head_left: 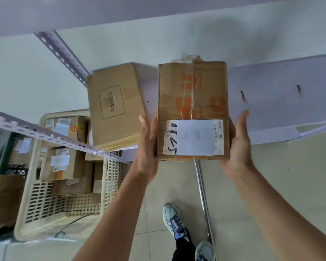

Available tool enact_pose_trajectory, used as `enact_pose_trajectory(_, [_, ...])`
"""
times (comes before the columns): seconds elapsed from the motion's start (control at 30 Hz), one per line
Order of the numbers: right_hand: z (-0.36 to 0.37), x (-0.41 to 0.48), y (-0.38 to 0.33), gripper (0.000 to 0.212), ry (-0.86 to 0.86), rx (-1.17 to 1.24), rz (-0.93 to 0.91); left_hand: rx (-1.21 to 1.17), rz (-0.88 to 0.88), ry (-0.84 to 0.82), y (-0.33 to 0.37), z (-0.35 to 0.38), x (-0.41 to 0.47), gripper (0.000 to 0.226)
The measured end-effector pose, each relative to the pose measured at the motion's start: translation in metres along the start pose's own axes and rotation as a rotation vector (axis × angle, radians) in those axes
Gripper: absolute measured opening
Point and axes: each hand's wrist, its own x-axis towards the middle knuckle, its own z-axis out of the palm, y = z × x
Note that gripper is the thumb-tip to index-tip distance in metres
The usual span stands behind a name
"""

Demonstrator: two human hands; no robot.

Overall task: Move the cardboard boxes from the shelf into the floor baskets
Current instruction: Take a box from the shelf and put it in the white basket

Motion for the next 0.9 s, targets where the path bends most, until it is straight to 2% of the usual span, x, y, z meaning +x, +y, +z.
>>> enact_pose_trajectory(0.53, [0.015,-0.174,0.067,0.074,-0.084,-0.013,0.075,-0.029,-0.072,0.093,-0.038,-0.019,-0.203,0.087])
enact_pose_trajectory(0.77, [0.069,-0.217,0.128,0.068,-0.154,-0.044,0.167,-0.062,-0.083,0.227,-0.054,-0.074,-0.273,0.093])
enact_pose_trajectory(0.9, [0.111,-0.218,0.168,0.064,-0.173,-0.061,0.194,-0.071,-0.104,0.285,-0.064,-0.13,-0.288,0.088])
